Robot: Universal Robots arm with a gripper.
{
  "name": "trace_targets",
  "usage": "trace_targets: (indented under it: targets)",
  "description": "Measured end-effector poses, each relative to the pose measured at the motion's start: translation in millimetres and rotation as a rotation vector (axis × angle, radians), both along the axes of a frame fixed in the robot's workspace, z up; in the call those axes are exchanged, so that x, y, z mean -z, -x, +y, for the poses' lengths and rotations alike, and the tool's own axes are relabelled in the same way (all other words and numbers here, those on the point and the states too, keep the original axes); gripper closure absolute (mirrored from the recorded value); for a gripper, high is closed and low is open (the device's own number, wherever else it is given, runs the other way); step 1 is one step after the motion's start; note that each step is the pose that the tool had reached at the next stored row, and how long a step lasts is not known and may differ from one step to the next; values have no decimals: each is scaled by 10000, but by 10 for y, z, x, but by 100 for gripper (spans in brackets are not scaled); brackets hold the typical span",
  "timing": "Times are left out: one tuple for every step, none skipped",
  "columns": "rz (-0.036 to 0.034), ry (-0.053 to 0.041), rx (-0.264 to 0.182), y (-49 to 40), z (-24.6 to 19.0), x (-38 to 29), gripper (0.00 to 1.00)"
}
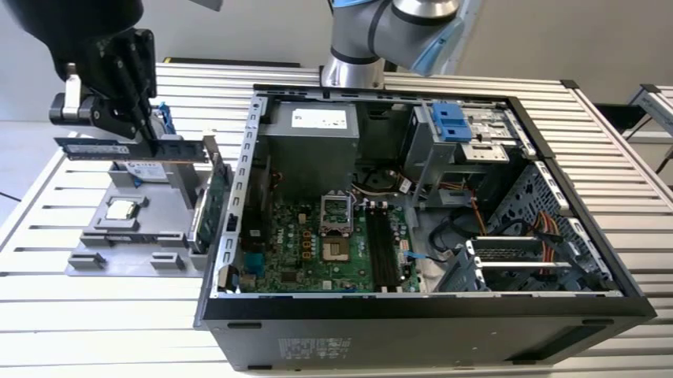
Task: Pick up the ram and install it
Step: 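Pick up the ram and move it above insertion slot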
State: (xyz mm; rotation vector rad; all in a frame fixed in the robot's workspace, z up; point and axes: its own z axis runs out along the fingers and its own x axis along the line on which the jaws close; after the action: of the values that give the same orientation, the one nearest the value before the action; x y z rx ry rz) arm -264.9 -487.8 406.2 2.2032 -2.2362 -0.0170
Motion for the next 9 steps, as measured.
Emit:
trace_targets:
  targets:
    - [0,0,0,-5,0,-1,100]
    - [1,0,0,-11,0,-3,100]
    - [0,0,0,-16,0,-4,100]
    - [0,1,0,-21,0,-6,100]
    - [0,0,0,-26,0,-7,100]
    - [0,0,0,-32,0,-9,100]
    - [-1,-1,0,-36,0,-9,100]
    - [-1,0,0,-42,0,-11,100]
    - [0,0,0,-47,0,-13,100]
